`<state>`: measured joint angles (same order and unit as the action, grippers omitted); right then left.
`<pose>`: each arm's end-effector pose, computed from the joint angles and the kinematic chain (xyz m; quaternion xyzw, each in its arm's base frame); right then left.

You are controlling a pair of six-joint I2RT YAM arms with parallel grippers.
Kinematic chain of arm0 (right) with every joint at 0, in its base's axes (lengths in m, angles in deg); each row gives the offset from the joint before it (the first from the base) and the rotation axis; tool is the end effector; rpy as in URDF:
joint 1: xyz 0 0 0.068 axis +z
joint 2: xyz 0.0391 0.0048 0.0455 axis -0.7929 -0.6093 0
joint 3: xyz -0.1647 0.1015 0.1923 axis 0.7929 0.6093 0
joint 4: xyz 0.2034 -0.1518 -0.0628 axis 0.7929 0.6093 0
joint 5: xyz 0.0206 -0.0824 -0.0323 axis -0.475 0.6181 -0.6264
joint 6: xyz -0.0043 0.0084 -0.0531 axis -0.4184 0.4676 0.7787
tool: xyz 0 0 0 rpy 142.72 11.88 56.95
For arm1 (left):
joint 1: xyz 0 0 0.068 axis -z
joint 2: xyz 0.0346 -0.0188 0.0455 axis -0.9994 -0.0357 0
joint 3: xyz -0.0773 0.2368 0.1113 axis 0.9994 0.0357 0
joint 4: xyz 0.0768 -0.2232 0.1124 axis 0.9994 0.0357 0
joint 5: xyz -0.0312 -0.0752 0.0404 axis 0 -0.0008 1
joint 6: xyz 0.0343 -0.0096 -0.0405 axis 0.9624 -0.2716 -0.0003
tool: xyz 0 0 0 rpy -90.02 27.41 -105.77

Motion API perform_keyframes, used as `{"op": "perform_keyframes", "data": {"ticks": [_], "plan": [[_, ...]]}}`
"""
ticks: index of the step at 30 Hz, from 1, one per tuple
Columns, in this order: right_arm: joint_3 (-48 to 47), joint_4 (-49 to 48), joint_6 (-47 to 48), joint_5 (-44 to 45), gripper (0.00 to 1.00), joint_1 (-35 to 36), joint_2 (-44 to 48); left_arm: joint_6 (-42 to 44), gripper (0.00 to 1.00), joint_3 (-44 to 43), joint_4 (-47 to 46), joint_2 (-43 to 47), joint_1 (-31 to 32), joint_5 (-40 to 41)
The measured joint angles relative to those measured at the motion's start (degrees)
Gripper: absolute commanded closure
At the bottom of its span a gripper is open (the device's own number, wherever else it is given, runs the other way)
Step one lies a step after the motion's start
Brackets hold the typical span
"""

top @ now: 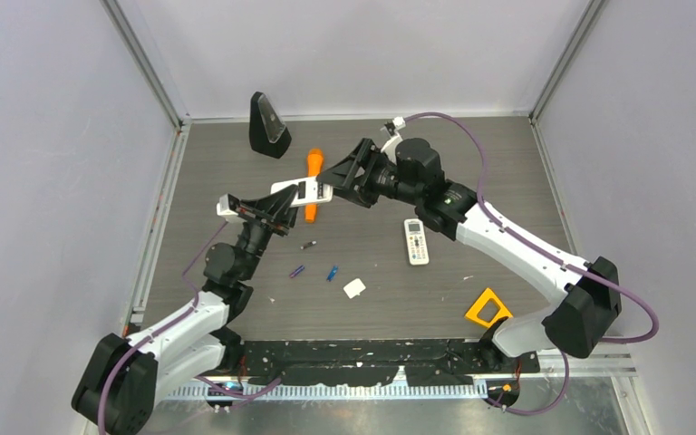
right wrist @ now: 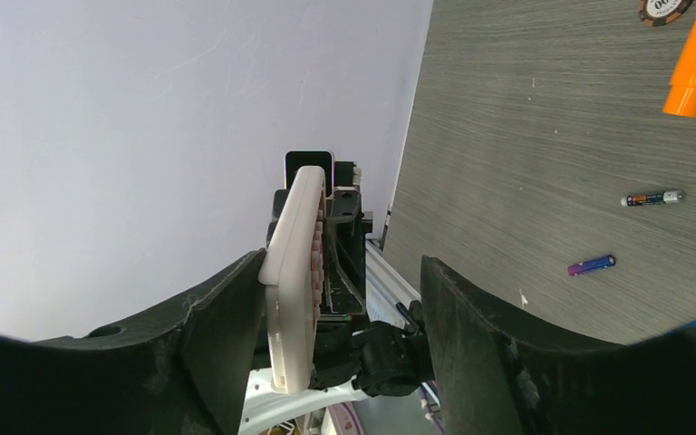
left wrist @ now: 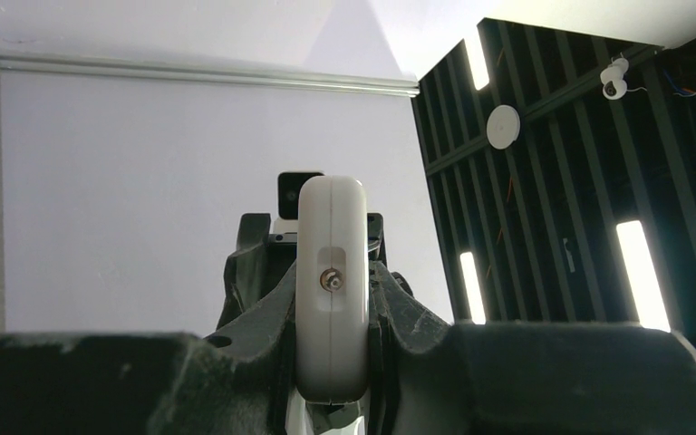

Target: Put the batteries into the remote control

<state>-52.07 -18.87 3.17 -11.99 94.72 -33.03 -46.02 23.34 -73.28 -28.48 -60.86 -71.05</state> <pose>0.2382 0.2288 0.3687 0.0712 0.7786 0.5532 0.2874 0.1719 -0.0870 0.2575 -0.3742 0.4213 -0.7631 0.3164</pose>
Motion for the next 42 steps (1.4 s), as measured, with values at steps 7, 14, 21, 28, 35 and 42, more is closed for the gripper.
{"op": "perform_keyframes", "data": {"ticks": [7, 14, 21, 28, 35, 42], "plan": [[-1.1, 0.7, 1.4, -0.5, 0.60, 0.0, -0.2, 1.0, 1.00, 0.0, 1.3, 0.5, 0.0, 0.2], [-1.7, 0.9, 4.3, -1.6, 0.86, 0.0, -0.2, 1.2, 1.00, 0.0, 2.6, 0.5, 0.0, 0.0], [-2.0, 1.4, 6.2, -2.0, 0.64, 0.0, -0.3, 1.4, 1.00, 0.0, 2.6, 0.5, 0.0, -0.2], [-3.1, 3.7, 7.3, -2.0, 0.24, 0.0, -0.5, 6.3, 1.00, 0.0, 5.6, 3.8, -0.1, -0.3], [-3.3, 3.5, 7.1, -3.3, 0.14, -1.2, -0.4, 14.6, 1.00, 0.0, 11.0, 9.8, -0.4, -1.3], [-3.1, 3.1, 11.0, -5.0, 0.16, -2.2, 2.0, 19.4, 1.00, 0.6, 12.6, 10.7, -3.4, -5.7]]}}
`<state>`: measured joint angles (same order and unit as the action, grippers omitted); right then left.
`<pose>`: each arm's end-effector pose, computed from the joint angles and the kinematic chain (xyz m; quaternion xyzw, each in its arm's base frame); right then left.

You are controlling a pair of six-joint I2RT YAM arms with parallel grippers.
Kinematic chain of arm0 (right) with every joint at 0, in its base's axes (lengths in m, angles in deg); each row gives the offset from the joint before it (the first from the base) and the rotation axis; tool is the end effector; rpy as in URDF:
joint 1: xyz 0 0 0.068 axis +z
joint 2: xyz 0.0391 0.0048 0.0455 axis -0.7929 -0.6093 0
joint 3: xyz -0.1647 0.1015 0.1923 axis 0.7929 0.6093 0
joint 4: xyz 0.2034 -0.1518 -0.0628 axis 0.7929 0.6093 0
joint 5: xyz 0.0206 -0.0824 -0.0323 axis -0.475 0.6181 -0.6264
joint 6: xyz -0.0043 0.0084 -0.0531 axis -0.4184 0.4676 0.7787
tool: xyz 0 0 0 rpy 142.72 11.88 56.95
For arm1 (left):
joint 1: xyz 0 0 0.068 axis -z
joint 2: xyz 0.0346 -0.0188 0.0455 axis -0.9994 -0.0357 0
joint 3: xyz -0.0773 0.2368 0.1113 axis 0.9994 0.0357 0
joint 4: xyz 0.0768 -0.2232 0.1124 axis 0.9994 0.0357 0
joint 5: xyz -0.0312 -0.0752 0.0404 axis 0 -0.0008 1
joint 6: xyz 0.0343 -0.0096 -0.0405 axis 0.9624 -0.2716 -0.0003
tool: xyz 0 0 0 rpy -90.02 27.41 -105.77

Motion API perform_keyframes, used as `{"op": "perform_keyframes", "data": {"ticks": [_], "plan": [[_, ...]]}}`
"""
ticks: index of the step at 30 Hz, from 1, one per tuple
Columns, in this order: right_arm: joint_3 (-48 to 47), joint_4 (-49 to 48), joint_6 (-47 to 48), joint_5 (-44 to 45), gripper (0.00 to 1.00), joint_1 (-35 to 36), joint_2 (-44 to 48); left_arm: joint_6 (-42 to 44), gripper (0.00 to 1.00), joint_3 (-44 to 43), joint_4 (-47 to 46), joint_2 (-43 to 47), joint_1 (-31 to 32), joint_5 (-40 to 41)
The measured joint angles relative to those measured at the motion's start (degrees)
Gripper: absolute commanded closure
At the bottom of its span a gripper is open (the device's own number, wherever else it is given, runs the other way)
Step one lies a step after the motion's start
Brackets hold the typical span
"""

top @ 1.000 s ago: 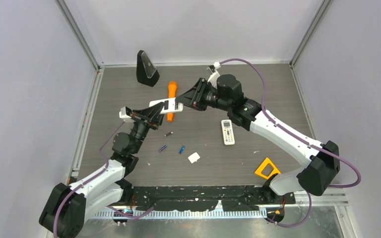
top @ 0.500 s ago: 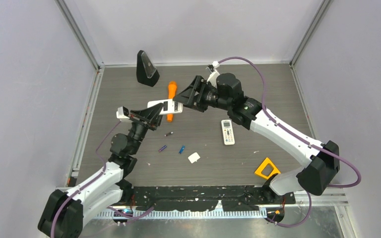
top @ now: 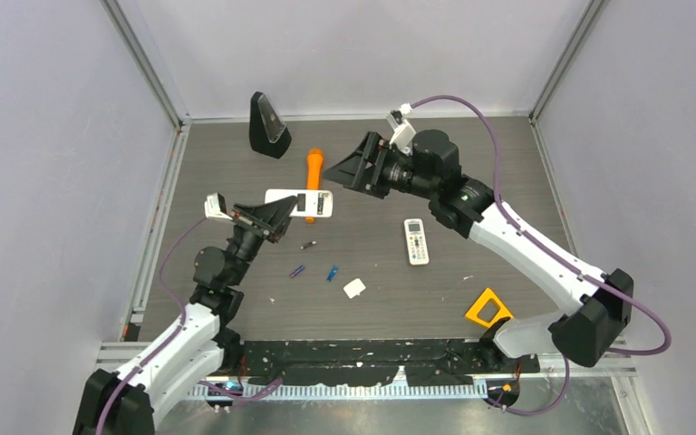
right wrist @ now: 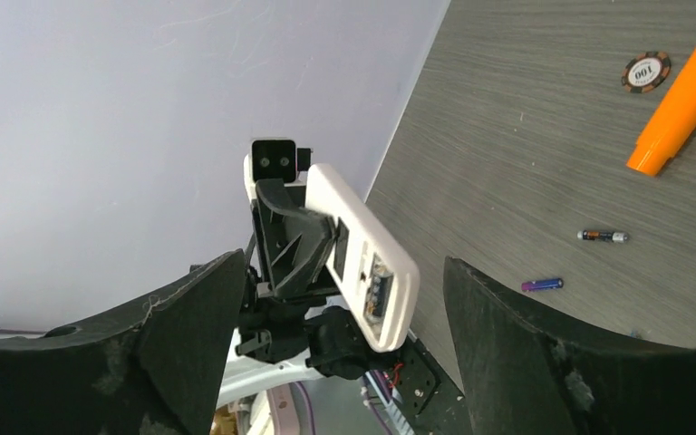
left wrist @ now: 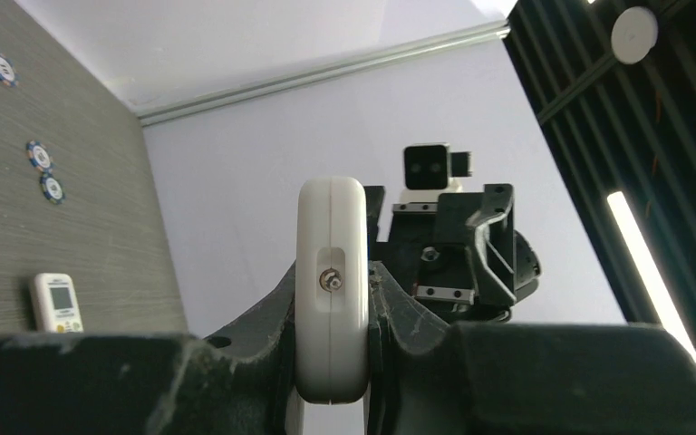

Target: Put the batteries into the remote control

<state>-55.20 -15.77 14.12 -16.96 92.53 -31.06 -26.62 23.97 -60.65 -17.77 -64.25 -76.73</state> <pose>0.2358 0.2142 0.3930 -0.0190 0.7694 0.5453 0.3321 0.1573 -0.0720 0.2615 -0.2876 0.5061 -0.6903 0.4297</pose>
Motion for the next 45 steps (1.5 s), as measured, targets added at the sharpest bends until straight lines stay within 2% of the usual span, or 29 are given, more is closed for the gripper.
{"op": "perform_keyframes", "data": {"ticks": [5, 11, 17, 22, 31, 45], "plan": [[0.7, 1.3, 7.3, 0.3, 0.21, -0.2, 4.3, 4.3, 1.00, 0.0, -2.7, -2.5, -4.0, -8.1], [0.9, 6.1, 22.4, -1.6, 0.20, -0.4, 8.1, 8.5, 1.00, -2.5, -7.4, -9.4, -7.0, -22.7], [-6.6, 21.5, 39.5, -8.6, 0.23, -0.5, 4.6, 9.7, 1.00, -8.6, -11.8, -13.9, -7.0, -37.5], [-8.0, 29.3, 46.6, -13.2, 0.28, -0.5, 3.1, 10.9, 1.00, -10.6, -12.7, -14.4, -7.0, -44.6], [-8.0, 33.2, 50.6, -18.5, 0.35, 0.9, 2.6, 12.9, 1.00, -12.4, -11.5, -15.0, -7.0, -48.8], [-8.0, 32.2, 48.2, -12.6, 0.67, 3.8, 1.2, 13.5, 1.00, -12.8, -10.6, -15.4, -7.3, -49.4]]}}
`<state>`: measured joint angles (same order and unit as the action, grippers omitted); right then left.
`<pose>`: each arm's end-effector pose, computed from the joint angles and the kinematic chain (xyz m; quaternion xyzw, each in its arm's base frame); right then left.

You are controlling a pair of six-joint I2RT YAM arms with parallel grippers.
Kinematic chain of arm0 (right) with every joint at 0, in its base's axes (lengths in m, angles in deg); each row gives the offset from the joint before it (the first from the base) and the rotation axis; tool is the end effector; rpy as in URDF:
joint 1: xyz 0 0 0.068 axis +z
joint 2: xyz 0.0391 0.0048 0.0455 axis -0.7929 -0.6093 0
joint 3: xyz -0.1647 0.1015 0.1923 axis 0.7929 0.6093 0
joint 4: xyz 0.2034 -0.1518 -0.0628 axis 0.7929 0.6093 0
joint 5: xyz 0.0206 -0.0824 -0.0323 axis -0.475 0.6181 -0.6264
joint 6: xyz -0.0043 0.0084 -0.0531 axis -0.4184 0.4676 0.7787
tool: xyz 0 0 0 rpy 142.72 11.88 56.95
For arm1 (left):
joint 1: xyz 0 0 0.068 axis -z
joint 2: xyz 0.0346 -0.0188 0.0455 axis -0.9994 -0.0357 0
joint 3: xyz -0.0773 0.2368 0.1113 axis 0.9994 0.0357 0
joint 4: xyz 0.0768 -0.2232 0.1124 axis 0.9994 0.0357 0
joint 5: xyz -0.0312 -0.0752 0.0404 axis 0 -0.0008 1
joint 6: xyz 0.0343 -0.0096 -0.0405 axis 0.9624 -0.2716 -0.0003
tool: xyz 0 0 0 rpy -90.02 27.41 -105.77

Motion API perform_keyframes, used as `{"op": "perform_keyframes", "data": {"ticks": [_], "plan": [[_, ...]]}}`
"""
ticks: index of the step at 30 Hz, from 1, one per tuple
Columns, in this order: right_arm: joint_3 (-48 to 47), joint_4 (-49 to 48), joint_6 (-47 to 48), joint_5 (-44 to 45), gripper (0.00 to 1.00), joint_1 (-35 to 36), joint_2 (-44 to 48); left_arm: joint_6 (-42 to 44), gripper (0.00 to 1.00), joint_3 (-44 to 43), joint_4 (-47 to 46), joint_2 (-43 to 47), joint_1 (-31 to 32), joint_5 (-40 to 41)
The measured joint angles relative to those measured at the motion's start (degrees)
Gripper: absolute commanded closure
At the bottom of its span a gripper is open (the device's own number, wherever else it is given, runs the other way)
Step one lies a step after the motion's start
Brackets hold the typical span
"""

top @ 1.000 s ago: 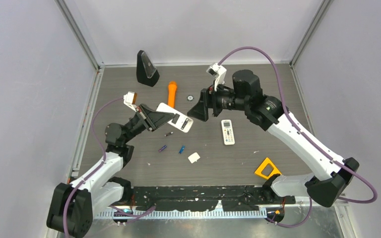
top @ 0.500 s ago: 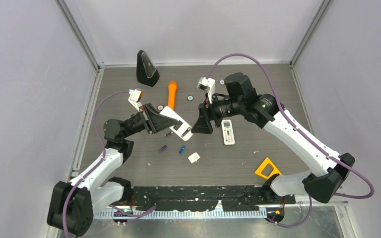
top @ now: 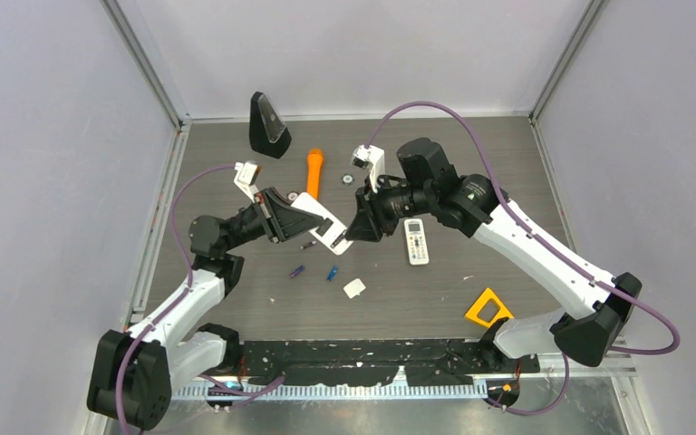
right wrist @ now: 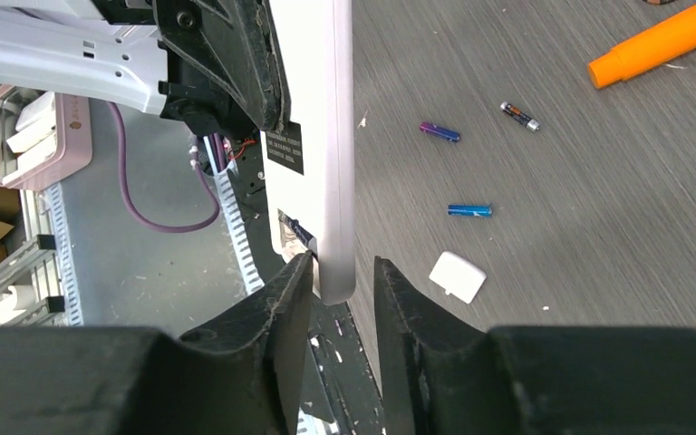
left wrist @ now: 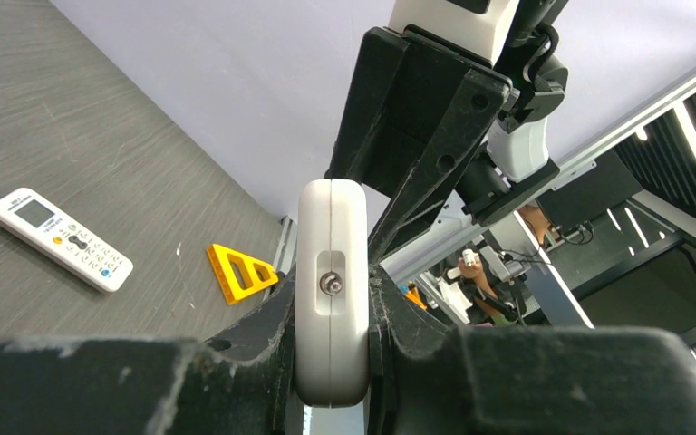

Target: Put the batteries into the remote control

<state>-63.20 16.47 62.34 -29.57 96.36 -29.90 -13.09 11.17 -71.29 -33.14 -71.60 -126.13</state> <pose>0.1911 0.2105 0.3932 -0.4040 0.7587 0.4096 0.3056 0.1888 -0.0854 0.3033 0.1050 0.5964 -0.7114 0.3566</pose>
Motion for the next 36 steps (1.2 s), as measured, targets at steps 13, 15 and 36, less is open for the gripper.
{"op": "perform_keyframes", "data": {"ticks": [13, 15, 36], "plan": [[1.4, -2.6, -4.8, 2.6, 0.73, 0.6, 0.0, 1.0, 1.00, 0.0, 1.6, -0.2, -0.6, 0.9], [1.8, -2.8, -5.5, 3.0, 0.62, 0.6, 0.0, 1.8, 1.00, 0.0, 3.4, 0.0, -0.6, 1.1], [5.3, -6.1, -9.0, 17.2, 0.23, -1.4, 5.2, 21.2, 1.00, -1.7, 46.2, 11.3, -11.7, 13.1]]}}
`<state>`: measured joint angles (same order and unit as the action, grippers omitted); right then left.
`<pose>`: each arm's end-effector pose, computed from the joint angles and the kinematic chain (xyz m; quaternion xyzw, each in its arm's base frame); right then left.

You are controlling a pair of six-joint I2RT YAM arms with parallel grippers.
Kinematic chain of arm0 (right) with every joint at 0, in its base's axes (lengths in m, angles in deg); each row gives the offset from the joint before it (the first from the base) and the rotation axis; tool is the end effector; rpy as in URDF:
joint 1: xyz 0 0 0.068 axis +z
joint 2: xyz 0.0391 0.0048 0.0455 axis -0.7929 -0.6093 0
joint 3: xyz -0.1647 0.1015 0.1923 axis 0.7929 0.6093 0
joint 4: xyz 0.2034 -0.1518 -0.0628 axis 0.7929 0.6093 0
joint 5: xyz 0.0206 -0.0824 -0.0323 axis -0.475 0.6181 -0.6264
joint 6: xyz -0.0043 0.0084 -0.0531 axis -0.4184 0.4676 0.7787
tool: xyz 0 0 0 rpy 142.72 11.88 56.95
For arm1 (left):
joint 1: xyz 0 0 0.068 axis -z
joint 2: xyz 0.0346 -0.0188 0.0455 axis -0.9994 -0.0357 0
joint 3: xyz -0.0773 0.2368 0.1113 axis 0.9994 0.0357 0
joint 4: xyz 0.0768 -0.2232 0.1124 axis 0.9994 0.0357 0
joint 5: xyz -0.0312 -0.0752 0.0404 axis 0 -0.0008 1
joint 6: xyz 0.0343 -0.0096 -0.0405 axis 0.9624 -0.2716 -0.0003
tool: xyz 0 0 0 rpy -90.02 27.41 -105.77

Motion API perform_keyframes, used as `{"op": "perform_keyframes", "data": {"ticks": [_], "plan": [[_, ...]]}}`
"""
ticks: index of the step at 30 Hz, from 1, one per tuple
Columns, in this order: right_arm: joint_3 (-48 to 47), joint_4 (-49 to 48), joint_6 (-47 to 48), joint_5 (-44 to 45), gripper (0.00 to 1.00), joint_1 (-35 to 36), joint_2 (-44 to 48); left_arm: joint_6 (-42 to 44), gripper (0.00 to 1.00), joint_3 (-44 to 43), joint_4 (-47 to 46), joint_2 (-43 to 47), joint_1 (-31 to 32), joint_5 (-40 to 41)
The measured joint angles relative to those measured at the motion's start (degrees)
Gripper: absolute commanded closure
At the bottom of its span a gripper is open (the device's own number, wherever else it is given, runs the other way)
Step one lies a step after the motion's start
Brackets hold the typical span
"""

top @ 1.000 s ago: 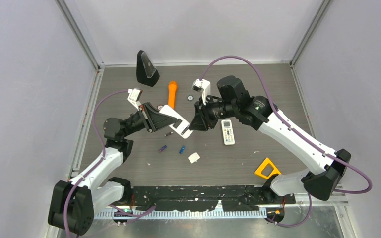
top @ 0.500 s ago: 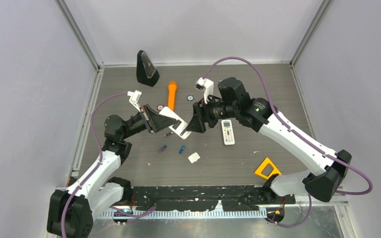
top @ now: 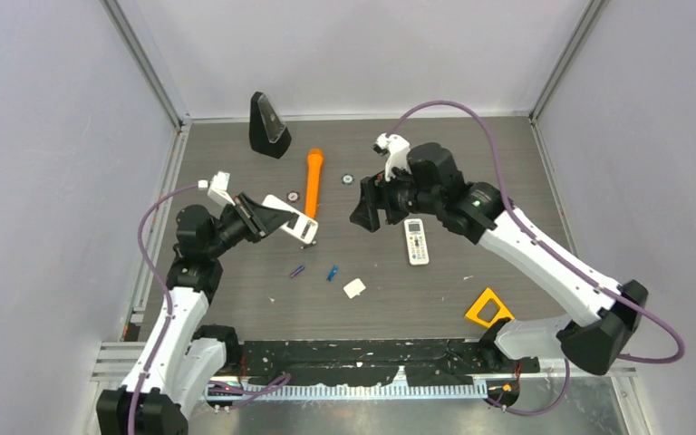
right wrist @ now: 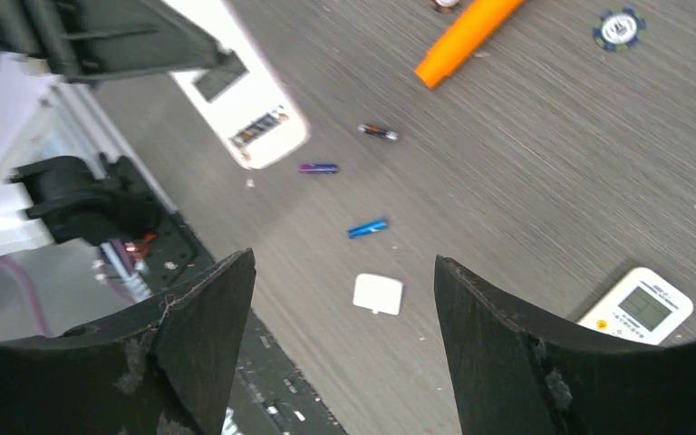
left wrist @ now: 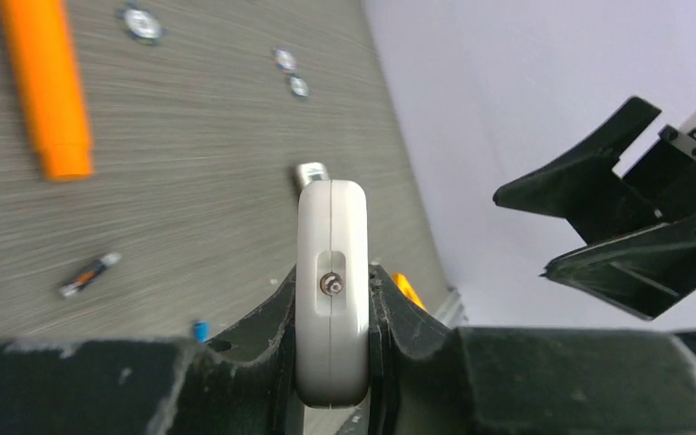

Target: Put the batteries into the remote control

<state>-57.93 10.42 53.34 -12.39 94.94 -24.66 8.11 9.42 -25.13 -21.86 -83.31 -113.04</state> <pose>0.1927 0.1892 0.3937 -0.2733 0.8091 0.3402 0.3936 0.1885 -0.0386 0.2738 -0.0828 0.7308 -0.5348 0.4160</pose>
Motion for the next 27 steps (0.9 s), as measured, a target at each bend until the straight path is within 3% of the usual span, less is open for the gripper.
{"op": "perform_keyframes", "data": {"ticks": [9, 14, 19, 27], "plan": [[0.4, -1.6, 3.0, 10.9, 0.35, 8.3, -17.4, 12.4, 1.00, -6.8, 30.3, 6.5, -2.2, 16.6], [-3.3, -4.0, 6.0, 14.4, 0.31, 15.0, -28.3, 15.9, 1.00, -7.7, 40.0, 8.1, -2.3, 25.9], [-4.0, -8.9, 15.9, 8.2, 0.29, 18.8, -34.5, 17.9, 1.00, -9.2, 46.9, 10.1, -2.4, 34.6], [-15.7, -10.1, 28.1, 0.5, 0.30, 18.7, -46.5, 18.1, 1.00, -9.4, 50.7, 13.3, -2.4, 41.5]]}}
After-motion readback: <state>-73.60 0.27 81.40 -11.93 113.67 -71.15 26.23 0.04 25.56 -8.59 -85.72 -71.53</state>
